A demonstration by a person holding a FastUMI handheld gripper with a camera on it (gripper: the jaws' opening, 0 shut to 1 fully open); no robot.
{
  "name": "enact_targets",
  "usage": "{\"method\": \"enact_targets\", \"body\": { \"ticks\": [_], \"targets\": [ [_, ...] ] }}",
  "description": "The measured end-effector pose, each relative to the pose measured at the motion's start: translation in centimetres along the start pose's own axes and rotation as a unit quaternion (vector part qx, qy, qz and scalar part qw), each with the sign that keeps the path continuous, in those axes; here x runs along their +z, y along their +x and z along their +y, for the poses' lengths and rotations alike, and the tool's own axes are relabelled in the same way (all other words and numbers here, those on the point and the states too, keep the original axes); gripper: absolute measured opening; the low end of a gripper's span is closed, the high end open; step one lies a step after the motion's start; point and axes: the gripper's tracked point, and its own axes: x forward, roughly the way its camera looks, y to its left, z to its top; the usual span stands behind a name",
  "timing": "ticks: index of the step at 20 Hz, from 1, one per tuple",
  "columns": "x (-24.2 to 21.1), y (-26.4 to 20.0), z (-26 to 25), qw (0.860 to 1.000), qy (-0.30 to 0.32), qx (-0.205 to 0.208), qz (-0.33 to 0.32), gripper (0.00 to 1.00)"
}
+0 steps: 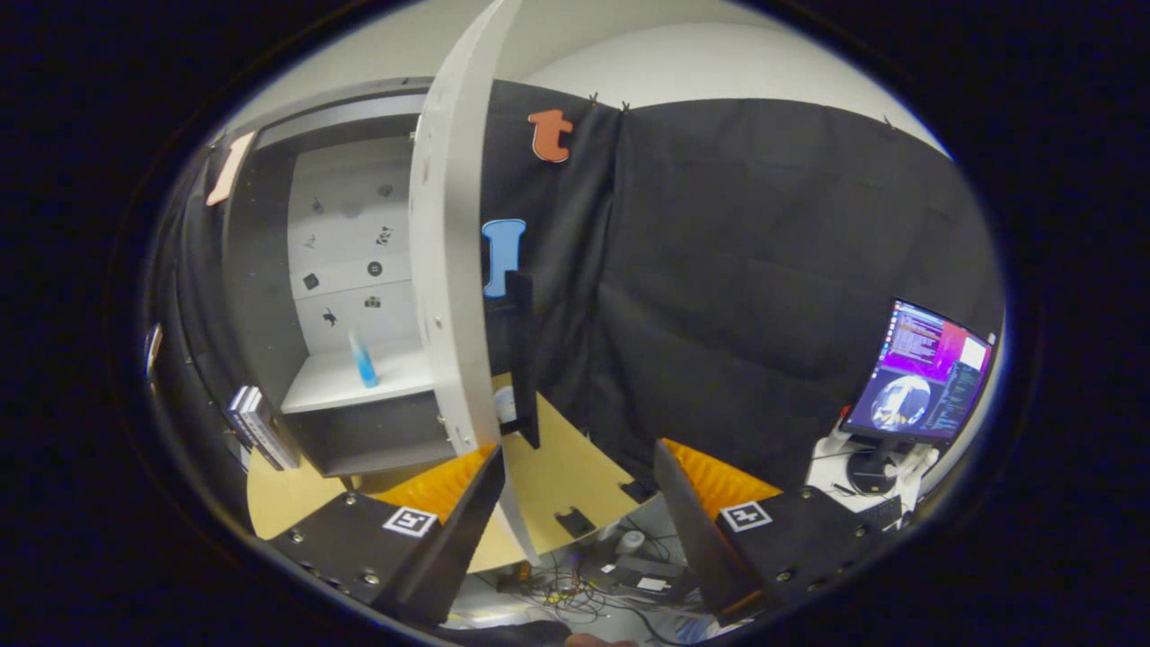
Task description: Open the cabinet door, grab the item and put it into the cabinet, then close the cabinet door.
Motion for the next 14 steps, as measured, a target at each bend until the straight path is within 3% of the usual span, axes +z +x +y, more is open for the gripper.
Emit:
{"method": "enact_targets", "body": {
  "ticks": [5,14],
  "targets": [
    [0.8,1.1,0.7,1.000,0.003,0.020,-0.015,0.97],
    [0.6,-0.9,5.4,0.989,-0.032,0.144,-0.009,0.95]
  ]
}}
